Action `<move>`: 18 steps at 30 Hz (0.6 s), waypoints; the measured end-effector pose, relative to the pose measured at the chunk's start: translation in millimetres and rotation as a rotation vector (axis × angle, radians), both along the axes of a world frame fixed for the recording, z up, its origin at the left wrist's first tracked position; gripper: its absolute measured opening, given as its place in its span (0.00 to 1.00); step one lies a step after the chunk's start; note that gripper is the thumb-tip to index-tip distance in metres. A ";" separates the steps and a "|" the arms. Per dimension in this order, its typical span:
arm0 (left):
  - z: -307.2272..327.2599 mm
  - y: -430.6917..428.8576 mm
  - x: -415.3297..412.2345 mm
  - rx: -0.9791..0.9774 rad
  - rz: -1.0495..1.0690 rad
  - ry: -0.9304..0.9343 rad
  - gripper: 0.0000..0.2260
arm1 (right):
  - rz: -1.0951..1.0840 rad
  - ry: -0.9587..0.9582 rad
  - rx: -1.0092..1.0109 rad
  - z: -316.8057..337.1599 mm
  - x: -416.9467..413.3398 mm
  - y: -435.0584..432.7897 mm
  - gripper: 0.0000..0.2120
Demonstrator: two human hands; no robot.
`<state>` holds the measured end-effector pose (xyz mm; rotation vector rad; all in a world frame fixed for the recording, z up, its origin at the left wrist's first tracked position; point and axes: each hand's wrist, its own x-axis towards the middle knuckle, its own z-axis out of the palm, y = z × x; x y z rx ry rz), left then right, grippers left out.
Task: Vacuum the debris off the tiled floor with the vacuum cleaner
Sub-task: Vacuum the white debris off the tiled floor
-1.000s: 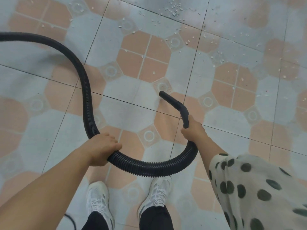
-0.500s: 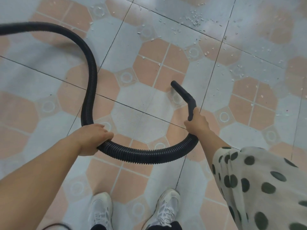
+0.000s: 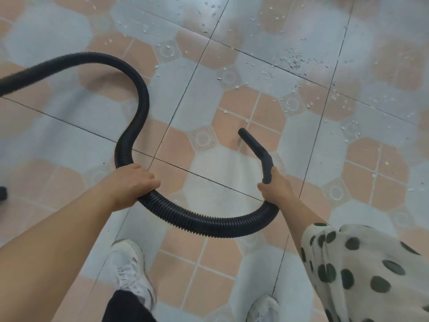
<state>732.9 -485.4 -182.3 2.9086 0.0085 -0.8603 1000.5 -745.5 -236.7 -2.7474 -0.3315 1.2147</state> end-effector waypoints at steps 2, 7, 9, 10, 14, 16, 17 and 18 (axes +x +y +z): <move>5.7 32.7 -3.3 0.002 -0.004 -0.060 0.12 | -0.039 -0.006 0.008 0.5 -6.7 27.3 0.34; 12.8 106.3 -14.9 -0.026 -0.030 -0.123 0.17 | -0.153 0.011 -0.047 8.6 -28.1 85.3 0.31; 13.2 128.6 -16.2 -0.037 -0.037 -0.116 0.18 | -0.179 0.019 -0.068 10.0 -34.8 103.6 0.29; 12.7 138.8 -15.7 -0.037 -0.039 -0.116 0.17 | -0.184 0.016 -0.071 10.2 -37.4 113.3 0.29; 11.0 166.7 -16.5 -0.034 -0.080 -0.135 0.21 | -0.169 0.012 -0.073 8.1 -42.5 141.0 0.30; 8.9 172.8 -18.6 -0.043 -0.102 -0.132 0.23 | -0.160 0.024 -0.074 8.5 -42.9 146.2 0.32; 7.5 174.6 -19.4 -0.047 -0.114 -0.134 0.23 | -0.163 0.023 -0.076 8.6 -42.8 147.3 0.32; 8.6 174.6 -18.3 -0.053 -0.127 -0.135 0.23 | -0.166 0.016 -0.074 9.1 -42.5 147.3 0.32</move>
